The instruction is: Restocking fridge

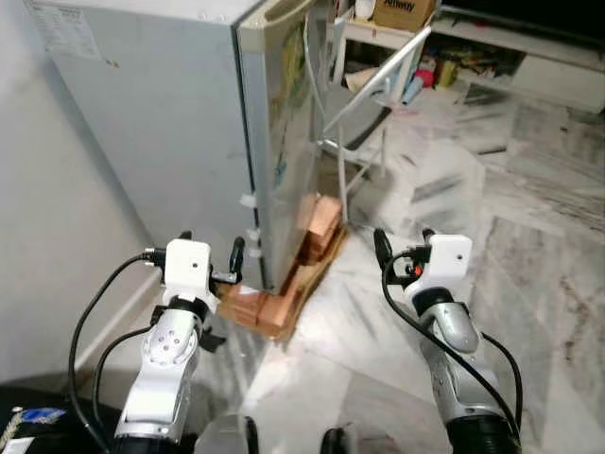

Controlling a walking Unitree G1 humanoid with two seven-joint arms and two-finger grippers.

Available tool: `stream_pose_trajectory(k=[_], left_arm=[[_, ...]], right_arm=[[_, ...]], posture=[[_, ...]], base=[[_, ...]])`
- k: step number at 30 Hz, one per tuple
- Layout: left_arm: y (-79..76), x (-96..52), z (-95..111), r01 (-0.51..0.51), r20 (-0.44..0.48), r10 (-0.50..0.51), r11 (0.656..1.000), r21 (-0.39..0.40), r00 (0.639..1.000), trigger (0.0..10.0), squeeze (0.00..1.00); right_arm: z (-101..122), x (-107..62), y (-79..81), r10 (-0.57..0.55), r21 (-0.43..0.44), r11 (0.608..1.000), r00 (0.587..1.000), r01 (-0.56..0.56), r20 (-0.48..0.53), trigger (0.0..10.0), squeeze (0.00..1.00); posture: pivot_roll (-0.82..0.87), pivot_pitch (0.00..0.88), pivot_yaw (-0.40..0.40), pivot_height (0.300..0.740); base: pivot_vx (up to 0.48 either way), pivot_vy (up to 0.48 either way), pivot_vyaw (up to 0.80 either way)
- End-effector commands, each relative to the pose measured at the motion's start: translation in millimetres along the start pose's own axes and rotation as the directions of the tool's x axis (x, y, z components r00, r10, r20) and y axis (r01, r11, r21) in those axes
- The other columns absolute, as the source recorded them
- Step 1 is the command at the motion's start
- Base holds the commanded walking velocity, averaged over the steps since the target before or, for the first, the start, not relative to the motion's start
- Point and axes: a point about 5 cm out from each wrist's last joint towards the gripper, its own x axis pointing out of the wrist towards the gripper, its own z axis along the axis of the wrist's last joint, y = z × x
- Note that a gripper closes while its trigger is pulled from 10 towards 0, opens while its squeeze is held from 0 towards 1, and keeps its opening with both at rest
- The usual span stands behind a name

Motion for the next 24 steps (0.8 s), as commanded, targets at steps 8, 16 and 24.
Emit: stream_pose_trajectory(k=[8, 16, 24], left_arm=[[4.7, 0.9, 10.1, -0.012, 0.045, 0.011, 0.999, 0.032, 0.999, 10.0, 0.00], [-3.8, 1.7, 9.9, 0.049, 0.041, -0.050, 0.998, 0.031, 0.998, 10.0, 0.00], [-9.2, 0.6, 7.2, 0.087, 0.024, -0.087, 0.996, 0.025, 0.996, 10.0, 0.00]], right_arm=[[5.2, 12.1, 14.1, 0.087, -0.101, 0.991, 0.996, -0.085, 0.006, 10.0, 0.00], [2.9, 0.8, 15.4, 0.086, -0.062, 0.994, 0.996, -0.085, 0.014, 10.0, 0.00], [1.9, -4.5, 10.8, 0.058, -0.044, 0.997, 0.998, -0.057, 0.025, 10.0, 0.00]], posture=[[0.04, 0.060, -0.061, 0.740], [0.02, 0.070, -0.048, 0.740], [0.01, 0.076, -0.038, 0.740]], base=[[0.000, 0.000, 0.00], [0.213, 0.000, 0.00], [0.334, 0.000, 0.00]])
